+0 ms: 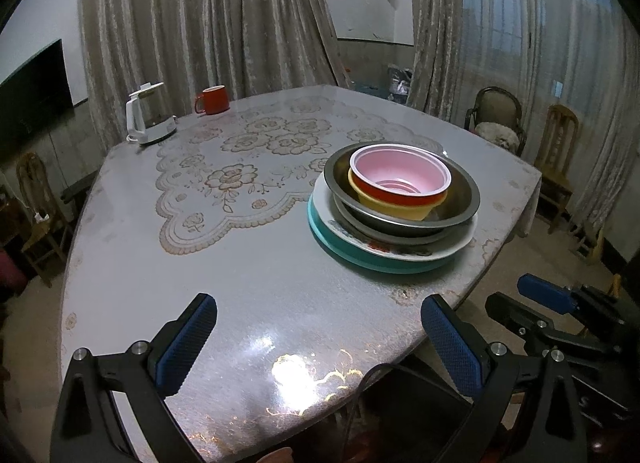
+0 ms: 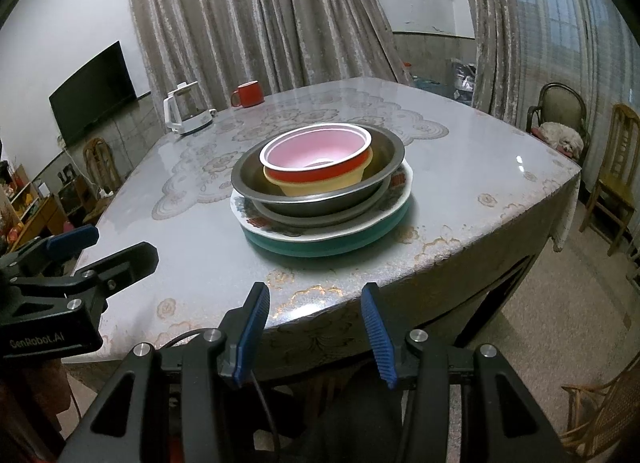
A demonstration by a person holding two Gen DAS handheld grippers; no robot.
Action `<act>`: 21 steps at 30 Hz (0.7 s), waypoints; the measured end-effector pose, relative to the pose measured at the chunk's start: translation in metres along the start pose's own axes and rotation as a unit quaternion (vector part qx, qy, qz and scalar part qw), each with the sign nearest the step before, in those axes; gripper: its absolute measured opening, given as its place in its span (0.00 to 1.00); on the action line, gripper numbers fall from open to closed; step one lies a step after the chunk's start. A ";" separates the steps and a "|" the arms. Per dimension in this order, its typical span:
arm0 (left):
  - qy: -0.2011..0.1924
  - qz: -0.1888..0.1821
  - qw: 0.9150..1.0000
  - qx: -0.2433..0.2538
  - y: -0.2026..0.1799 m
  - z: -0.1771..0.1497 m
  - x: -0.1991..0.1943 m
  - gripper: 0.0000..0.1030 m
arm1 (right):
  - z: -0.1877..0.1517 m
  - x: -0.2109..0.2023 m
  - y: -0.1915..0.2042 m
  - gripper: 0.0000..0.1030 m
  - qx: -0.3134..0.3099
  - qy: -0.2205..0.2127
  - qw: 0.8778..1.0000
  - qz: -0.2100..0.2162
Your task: Organize plates and bowls
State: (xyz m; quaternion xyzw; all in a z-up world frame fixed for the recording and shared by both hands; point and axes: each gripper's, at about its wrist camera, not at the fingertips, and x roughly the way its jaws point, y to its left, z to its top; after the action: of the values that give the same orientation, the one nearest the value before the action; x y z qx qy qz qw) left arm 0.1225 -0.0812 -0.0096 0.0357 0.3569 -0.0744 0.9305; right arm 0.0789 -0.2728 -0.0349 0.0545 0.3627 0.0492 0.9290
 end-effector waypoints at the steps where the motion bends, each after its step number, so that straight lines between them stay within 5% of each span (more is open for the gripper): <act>1: 0.001 0.001 1.000 0.002 -0.001 0.000 0.000 1.00 | 0.000 0.000 0.000 0.47 0.000 0.000 1.000 0.000; 21: 0.021 -0.008 1.000 0.018 -0.009 -0.001 0.010 1.00 | 0.001 0.002 -0.002 0.52 0.005 0.004 1.000 0.001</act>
State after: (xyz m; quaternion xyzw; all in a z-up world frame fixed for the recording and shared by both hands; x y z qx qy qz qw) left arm 0.1283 -0.0912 -0.0171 0.0509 0.3749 -0.0879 0.9215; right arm 0.0817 -0.2742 -0.0356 0.0591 0.3665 0.0486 0.9273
